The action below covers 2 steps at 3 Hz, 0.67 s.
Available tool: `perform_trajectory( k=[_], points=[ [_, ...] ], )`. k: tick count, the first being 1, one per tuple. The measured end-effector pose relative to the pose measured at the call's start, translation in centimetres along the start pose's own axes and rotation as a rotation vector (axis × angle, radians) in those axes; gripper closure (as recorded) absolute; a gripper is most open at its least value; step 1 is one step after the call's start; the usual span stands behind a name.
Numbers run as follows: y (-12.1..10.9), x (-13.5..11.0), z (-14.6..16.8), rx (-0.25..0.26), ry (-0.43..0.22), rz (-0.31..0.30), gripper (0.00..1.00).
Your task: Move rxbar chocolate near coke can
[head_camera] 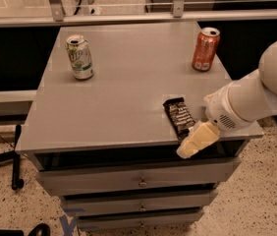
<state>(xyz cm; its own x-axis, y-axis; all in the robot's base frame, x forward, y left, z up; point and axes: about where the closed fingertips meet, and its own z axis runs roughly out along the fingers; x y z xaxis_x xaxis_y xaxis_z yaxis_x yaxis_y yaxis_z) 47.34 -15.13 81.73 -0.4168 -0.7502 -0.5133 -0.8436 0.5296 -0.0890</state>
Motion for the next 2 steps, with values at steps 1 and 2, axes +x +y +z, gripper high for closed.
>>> perform_trajectory(
  k=[1, 2],
  points=[
    [0.99, -0.57, 1.15, -0.027, -0.031, 0.034, 0.18],
    [1.56, -0.69, 1.4, -0.046, -0.045, 0.055, 0.41]
  ],
)
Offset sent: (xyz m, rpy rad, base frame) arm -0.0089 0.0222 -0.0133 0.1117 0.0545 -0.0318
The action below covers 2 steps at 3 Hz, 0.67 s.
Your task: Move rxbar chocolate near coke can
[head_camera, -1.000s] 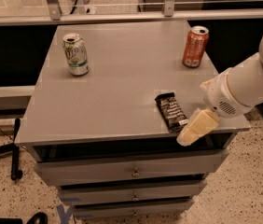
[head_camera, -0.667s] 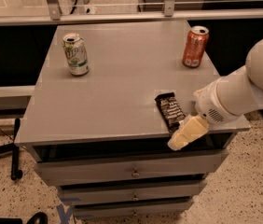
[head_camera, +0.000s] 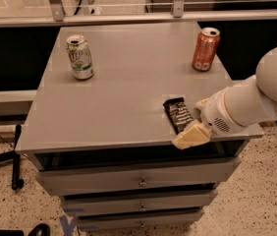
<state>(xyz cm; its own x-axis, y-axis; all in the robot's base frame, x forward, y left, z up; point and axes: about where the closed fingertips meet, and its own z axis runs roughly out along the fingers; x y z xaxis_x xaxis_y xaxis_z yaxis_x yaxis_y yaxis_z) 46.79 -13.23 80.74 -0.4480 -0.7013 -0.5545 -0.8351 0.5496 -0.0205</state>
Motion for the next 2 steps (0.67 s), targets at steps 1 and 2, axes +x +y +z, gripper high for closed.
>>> perform_trajectory(
  k=[1, 2],
  points=[
    [0.12, -0.75, -0.91, -0.005, -0.023, 0.001, 0.64],
    [0.12, -0.98, -1.26, -0.005, -0.023, 0.001, 0.87]
  ],
)
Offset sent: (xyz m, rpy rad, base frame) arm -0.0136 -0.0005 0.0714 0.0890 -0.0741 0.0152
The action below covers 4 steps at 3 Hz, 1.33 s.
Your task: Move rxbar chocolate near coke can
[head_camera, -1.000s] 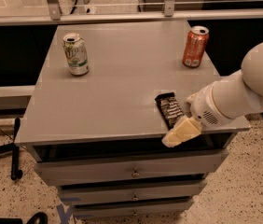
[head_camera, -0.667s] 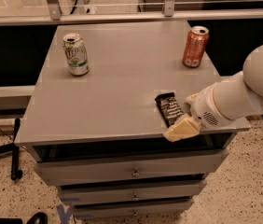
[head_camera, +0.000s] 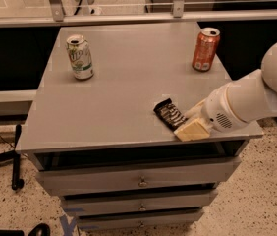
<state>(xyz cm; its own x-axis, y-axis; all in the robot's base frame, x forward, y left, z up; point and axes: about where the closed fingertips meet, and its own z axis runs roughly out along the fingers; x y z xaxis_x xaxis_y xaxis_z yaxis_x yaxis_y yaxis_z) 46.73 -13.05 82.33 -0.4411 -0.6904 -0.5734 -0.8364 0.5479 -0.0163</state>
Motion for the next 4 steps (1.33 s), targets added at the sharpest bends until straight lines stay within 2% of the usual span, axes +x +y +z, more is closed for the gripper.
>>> perform_trajectory(
  k=[1, 2, 3, 4],
  points=[
    [0.0, -0.1, -0.1, 0.0, 0.0, 0.0, 1.0],
    [0.8, -1.1, -3.5, 0.017, -0.028, -0.033, 1.0],
    [-1.1, -3.6, -7.9, 0.104, -0.065, -0.103, 1.0],
    [-4.1, -5.9, -11.6, 0.201, -0.088, -0.169, 1.0]
  ],
)
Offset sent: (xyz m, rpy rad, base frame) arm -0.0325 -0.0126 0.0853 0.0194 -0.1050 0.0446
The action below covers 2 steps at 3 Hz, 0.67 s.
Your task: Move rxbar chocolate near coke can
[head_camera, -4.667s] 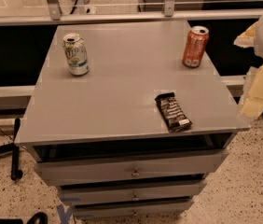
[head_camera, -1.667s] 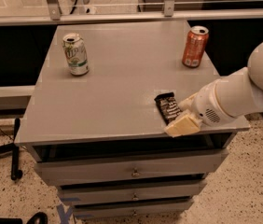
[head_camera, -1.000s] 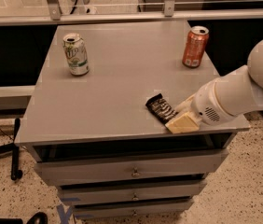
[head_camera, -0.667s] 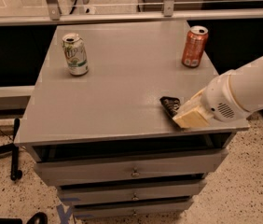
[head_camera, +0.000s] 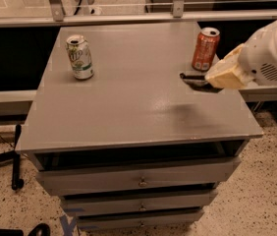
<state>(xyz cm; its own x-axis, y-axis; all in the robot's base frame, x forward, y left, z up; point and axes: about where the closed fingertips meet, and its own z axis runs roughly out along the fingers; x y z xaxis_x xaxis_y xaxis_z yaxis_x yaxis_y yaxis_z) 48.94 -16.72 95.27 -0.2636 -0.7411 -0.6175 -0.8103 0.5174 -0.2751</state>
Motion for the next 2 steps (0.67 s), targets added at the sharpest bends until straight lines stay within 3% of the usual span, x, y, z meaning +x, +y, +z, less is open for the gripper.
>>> perform_trajectory(
  k=[2],
  points=[
    [-0.03, -0.05, -0.54, 0.024, -0.007, -0.033, 1.0]
  ],
)
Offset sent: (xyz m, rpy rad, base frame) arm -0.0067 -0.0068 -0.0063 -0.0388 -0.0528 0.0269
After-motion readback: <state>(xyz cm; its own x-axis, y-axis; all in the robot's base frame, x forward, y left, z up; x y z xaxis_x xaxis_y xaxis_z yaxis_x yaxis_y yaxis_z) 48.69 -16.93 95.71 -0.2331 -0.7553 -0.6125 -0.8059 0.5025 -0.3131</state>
